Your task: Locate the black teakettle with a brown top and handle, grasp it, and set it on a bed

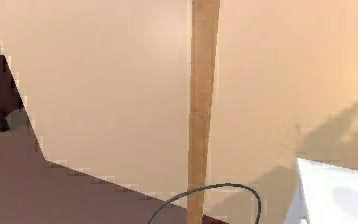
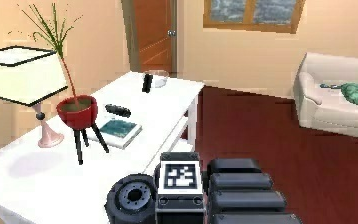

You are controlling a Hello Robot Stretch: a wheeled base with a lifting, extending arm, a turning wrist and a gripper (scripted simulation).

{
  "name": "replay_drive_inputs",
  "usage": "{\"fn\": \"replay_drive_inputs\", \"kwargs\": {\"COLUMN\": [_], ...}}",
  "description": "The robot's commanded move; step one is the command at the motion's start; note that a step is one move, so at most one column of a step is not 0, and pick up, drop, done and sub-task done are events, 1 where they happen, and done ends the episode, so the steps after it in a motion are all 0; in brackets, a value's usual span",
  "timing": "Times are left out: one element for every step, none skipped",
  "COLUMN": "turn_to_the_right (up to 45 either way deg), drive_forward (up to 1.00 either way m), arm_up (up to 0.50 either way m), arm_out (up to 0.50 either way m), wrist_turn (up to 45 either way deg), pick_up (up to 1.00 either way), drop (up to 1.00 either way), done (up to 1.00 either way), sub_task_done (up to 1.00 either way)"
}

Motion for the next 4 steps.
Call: {"fn": "replay_drive_inputs", "kwargs": {"turn_to_the_right": [30.0, 0.0, -36.0, 0.0], "drive_forward": [0.00, 0.05, 0.00, 0.25], "arm_up": [0.00, 0.00, 0.00, 0.00], "arm_out": [0.00, 0.00, 0.00, 0.00], "wrist_turn": [0.0, 0.0, 0.0, 0.0], "pick_up": [0.00, 0.00, 0.00, 0.00], "drop": [0.00, 0.00, 0.00, 0.00], "done": [0.00, 0.00, 0.00, 0.00], "sub_task_done": [0.00, 0.00, 0.00, 0.00]}}
